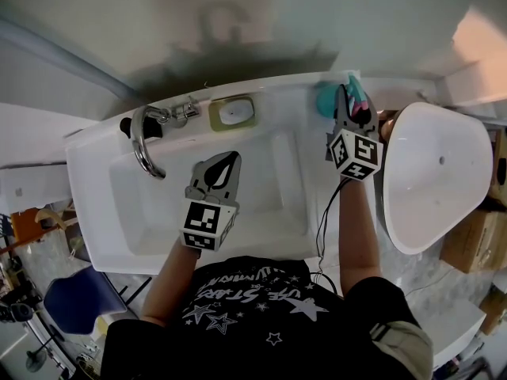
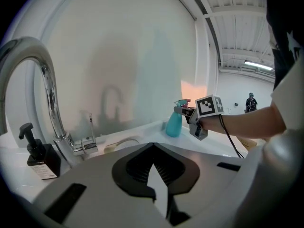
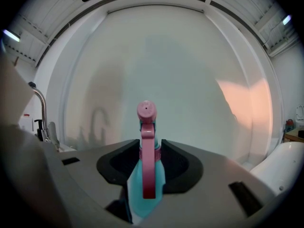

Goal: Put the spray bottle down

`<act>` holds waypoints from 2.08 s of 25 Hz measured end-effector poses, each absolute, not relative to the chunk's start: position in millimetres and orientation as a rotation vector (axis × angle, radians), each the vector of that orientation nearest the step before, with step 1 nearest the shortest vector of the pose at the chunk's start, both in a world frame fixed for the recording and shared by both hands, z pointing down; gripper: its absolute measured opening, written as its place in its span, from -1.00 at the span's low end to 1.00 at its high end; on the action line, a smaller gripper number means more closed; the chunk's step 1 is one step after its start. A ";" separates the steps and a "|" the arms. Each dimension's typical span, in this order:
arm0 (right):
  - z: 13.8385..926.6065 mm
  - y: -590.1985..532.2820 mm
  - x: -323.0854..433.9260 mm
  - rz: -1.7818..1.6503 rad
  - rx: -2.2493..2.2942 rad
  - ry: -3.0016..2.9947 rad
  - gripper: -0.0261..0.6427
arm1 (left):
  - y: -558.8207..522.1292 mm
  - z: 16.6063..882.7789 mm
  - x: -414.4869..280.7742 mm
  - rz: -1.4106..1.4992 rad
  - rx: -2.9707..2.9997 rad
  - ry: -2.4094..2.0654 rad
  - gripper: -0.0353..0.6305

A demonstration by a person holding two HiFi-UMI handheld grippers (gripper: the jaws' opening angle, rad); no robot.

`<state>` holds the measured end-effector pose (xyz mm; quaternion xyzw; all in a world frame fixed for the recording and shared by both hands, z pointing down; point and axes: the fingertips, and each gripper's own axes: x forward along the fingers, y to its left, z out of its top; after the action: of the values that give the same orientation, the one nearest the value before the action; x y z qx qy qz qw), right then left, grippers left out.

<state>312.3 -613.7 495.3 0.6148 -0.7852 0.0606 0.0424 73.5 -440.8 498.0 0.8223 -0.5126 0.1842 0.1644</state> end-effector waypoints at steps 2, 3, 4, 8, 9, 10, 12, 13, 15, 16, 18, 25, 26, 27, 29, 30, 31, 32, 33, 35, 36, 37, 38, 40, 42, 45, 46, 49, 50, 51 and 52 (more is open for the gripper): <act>495.8 -613.8 312.5 0.193 1.875 -2.404 -0.47 | -440.6 498.2 73.9 0.522 2.340 -1.460 -0.85; 496.8 -613.9 312.0 0.202 1.867 -2.406 -0.47 | -440.5 498.0 73.5 0.519 2.339 -1.462 -0.85; 498.5 -614.0 311.1 0.219 1.851 -2.409 -0.44 | -440.4 497.5 72.9 0.516 2.339 -1.465 -0.85; 503.1 -611.0 308.4 0.303 1.793 -2.426 -0.05 | -438.8 492.6 70.6 0.515 2.356 -1.480 -0.85; 502.5 -607.7 308.4 0.311 1.786 -2.425 -0.03 | -437.1 490.2 70.3 0.513 2.361 -1.483 -0.85; 501.2 -603.3 308.4 0.315 1.783 -2.422 -0.01 | -434.8 487.3 70.2 0.508 2.366 -1.485 -0.85; 496.8 -592.7 309.1 0.315 1.786 -2.414 0.00 | -428.9 479.6 70.3 0.493 2.374 -1.486 -0.85; 493.7 -587.1 310.0 0.311 1.791 -2.410 0.00 | -425.7 475.4 69.9 0.487 2.381 -1.489 -0.85; 486.3 -575.9 312.2 0.300 1.808 -2.403 0.00 | -418.8 467.5 68.0 0.480 2.401 -1.497 -0.85; 482.5 -570.1 313.3 0.296 1.819 -2.401 0.00 | -414.5 464.0 67.3 0.474 2.408 -1.495 -0.85; 475.2 -557.4 316.0 0.296 1.843 -2.393 0.00 | -404.5 458.7 66.5 0.462 2.415 -1.486 -0.85; 446.1 -507.3 317.0 0.330 1.898 -2.364 -0.01 | -375.8 436.7 56.0 0.414 2.449 -1.468 -0.85; 441.5 -498.5 315.6 0.329 1.909 -2.365 -0.01 | -371.2 433.8 53.8 0.408 2.457 -1.465 -0.85; 437.2 -489.5 314.4 0.329 1.923 -2.363 -0.02 | -366.2 431.1 51.4 0.402 2.465 -1.460 -0.85; 428.5 -470.5 312.7 0.326 1.963 -2.349 -0.28 | -354.6 425.0 46.9 0.389 2.483 -1.448 -0.85; 423.9 -460.5 311.8 0.323 1.984 -2.342 -0.38 | -347.9 421.7 44.8 0.384 2.494 -1.441 -0.85; 419.3 -450.4 310.5 0.321 2.004 -2.340 -0.41 | -340.6 418.6 42.8 0.378 2.506 -1.435 -0.85; 414.9 -440.2 308.4 0.325 2.021 -2.345 -0.48 | -333.1 415.8 40.5 0.373 2.517 -1.428 -0.85; 411.2 -429.9 305.4 0.334 2.034 -2.353 -0.54 | -325.3 413.4 37.7 0.368 2.527 -1.422 -0.85; 404.9 -409.1 297.8 0.344 2.051 -2.363 -0.69 | -309.8 409.7 30.5 0.358 2.545 -1.411 -0.85; 401.6 -398.3 294.0 0.342 2.060 -2.364 -0.80 | -302.0 408.2 26.6 0.353 2.552 -1.406 -0.85; 398.0 -387.3 290.1 0.336 2.069 -2.366 -0.85 | -294.2 406.9 22.5 0.348 2.559 -1.402 -0.85; 394.5 -376.2 285.9 0.330 2.075 -2.370 -0.87 | -286.1 405.8 18.2 0.345 2.564 -1.398 -0.85; 389.3 -354.4 275.3 0.325 2.074 -2.384 -0.88 | -269.2 404.4 9.1 0.341 2.574 -1.390 -0.85; 387.0 -333.9 262.8 0.318 2.063 -2.392 -0.88 | -252.1 404.2 -1.1 0.334 2.583 -1.382 -0.85; 384.4 -305.2 243.8 0.294 2.061 -2.387 -0.88 | -227.6 403.4 -19.8 0.323 2.597 -1.376 -0.85; 383.2 -295.6 237.6 0.289 2.065 -2.385 -0.88 | -219.8 403.0 -26.3 0.321 2.602 -1.374 -0.85; 380.0 -266.0 219.7 0.269 2.076 -2.379 -0.89 | -195.8 402.8 -44.8 0.313 2.619 -1.366 -0.85; 379.7 -256.3 213.6 0.263 2.076 -2.378 -0.89 | -187.6 403.1 -50.8 0.311 2.624 -1.364 -0.85; 379.9 -247.1 207.3 0.259 2.075 -2.378 -0.88 | -179.5 403.5 -56.8 0.309 2.629 -1.362 -0.85; 380.6 -238.2 201.0 0.256 2.073 -2.377 -0.89 | -171.2 404.0 -62.8 0.308 2.633 -1.361 -0.85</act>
<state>201.0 -238.2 380.6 0.6552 -0.7510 0.0808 -0.0113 -62.8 -171.2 404.0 0.8807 -0.4553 0.1029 0.0807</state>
